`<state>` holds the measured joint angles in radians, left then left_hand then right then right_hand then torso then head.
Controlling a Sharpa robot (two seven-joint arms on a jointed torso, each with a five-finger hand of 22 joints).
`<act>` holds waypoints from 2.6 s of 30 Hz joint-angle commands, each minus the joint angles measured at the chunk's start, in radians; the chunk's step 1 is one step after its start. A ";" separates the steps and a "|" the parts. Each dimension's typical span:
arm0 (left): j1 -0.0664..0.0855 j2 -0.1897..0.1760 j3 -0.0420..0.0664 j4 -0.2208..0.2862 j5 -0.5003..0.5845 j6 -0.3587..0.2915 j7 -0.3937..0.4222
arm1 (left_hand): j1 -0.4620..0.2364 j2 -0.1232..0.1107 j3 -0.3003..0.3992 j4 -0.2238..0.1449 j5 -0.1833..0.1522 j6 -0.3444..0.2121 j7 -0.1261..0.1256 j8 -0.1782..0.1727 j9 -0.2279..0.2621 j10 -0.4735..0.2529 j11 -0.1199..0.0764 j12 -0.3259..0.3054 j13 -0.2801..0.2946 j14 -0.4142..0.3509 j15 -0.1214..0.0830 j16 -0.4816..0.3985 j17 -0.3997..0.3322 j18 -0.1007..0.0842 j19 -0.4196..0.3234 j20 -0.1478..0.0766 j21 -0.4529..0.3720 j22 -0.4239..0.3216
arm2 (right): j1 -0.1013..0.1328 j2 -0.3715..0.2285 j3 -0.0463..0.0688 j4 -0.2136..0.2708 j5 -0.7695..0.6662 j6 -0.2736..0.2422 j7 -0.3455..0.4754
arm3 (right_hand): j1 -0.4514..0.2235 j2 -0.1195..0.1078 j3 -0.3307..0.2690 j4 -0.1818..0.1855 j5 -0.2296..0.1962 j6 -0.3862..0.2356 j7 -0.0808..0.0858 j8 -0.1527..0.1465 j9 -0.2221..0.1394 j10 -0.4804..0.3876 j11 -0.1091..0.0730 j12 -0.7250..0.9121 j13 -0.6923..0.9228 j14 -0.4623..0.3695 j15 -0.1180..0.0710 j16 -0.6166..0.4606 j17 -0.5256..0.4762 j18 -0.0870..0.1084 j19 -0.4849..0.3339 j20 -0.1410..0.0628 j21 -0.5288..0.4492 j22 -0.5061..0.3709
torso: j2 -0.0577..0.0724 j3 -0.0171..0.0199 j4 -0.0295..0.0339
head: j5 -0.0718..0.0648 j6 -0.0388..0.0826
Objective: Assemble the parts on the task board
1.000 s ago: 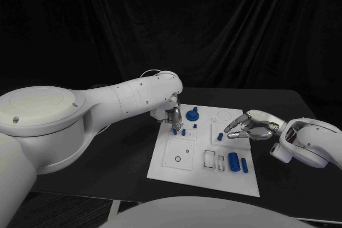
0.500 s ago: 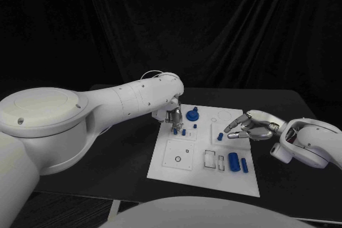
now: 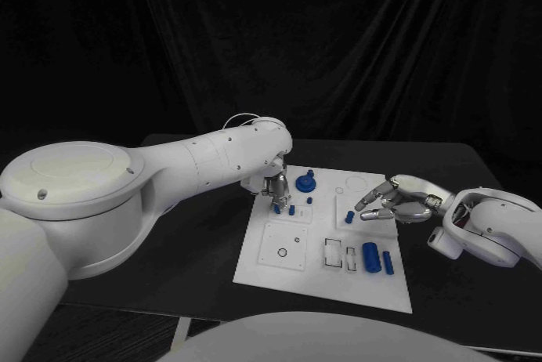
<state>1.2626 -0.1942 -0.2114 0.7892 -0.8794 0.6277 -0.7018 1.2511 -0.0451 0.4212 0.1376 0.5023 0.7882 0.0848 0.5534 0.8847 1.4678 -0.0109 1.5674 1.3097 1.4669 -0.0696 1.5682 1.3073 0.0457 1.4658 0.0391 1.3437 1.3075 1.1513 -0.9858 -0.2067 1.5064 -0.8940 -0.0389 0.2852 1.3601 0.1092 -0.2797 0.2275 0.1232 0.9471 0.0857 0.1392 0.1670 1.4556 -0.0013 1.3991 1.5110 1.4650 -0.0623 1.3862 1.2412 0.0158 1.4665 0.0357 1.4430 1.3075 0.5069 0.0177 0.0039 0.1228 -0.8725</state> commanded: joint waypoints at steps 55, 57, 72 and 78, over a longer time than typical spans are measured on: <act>-0.024 0.015 0.001 -0.026 -0.091 -0.057 0.019 | -0.012 0.037 -0.076 -0.080 -0.231 0.106 -0.027 -0.189 -0.094 0.097 -0.006 -0.005 0.255 0.104 -0.002 0.003 0.263 0.004 0.028 0.001 -0.022 0.198 | -0.003 -0.003 0.000 -0.002 0.001 0.029 -0.008 | 0.030 0.037 -0.003 -0.006 -0.001 -0.001 0.006 -0.005 -0.001 0.034 -0.002 -0.009 -0.190 0.046 -0.008 -0.007 -0.002 0.018 0.044 0.004 -0.006 0.218 | 0.000 -0.0002 0.0005 | -0.005 0.000; -0.024 0.014 0.001 -0.023 -0.092 -0.059 0.022 | 0.013 0.031 -0.065 -0.103 -0.166 0.126 -0.037 -0.174 -0.077 0.098 -0.015 -0.004 0.256 0.104 -0.009 0.003 0.263 0.003 0.031 -0.005 -0.017 0.199 | -0.003 -0.003 0.000 -0.003 0.001 0.029 -0.007 | 0.030 0.037 -0.003 -0.006 -0.001 -0.001 0.006 -0.005 -0.001 0.034 -0.002 -0.009 -0.190 0.046 -0.008 -0.007 -0.002 0.018 0.044 0.004 -0.006 0.218 | 0.000 -0.0001 0.0007 | -0.006 0.000; -0.024 0.008 0.001 -0.006 -0.095 -0.082 0.030 | 0.006 -0.009 0.034 -0.144 -0.025 0.184 -0.050 -0.116 0.019 0.103 -0.033 0.003 0.261 0.104 -0.027 0.003 0.263 -0.002 0.045 -0.024 0.004 0.204 | -0.004 -0.002 0.000 -0.006 0.001 0.030 -0.007 | 0.030 0.037 -0.003 -0.006 -0.001 -0.001 0.006 -0.005 -0.001 0.034 -0.002 -0.009 -0.190 0.046 -0.008 -0.007 -0.002 0.018 0.044 0.004 -0.006 0.218 | 0.000 0.0003 0.0008 | -0.010 0.000; -0.024 0.002 0.001 0.005 -0.095 -0.121 0.023 | 0.003 -0.012 0.042 -0.146 -0.023 0.186 -0.051 -0.119 0.020 0.103 -0.034 0.003 0.261 0.104 -0.029 0.003 0.263 -0.002 0.046 -0.026 0.003 0.204 | -0.004 0.000 0.000 -0.008 0.001 0.032 -0.008 | 0.030 0.038 -0.003 -0.006 0.000 -0.001 0.007 -0.005 -0.002 0.034 -0.002 -0.010 -0.192 0.045 -0.008 -0.008 -0.004 0.018 0.044 0.005 -0.006 0.218 | 0.000 0.0001 0.0004 | -0.008 0.000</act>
<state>1.2429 -0.1897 -0.2089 0.7910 -0.9619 0.5440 -0.6750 1.2541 -0.0513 0.3814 0.0675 0.4757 0.9277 0.0737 0.4337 0.8934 1.4669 -0.0405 1.5673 1.3097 1.4636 -0.0915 1.5682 1.3073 0.0457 1.4658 0.0211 1.3421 1.3075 1.1499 -0.9864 -0.2067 1.4982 -0.8940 -0.0182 0.2854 1.3601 0.1092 -0.2826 0.2246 0.1232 0.9471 0.0858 0.1392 0.1660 1.4556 -0.0013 1.3989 1.5111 1.4654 -0.0647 1.3824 1.2377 0.0159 1.4666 0.0358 1.4430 1.3076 0.5068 0.0178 0.0047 0.1136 -0.8725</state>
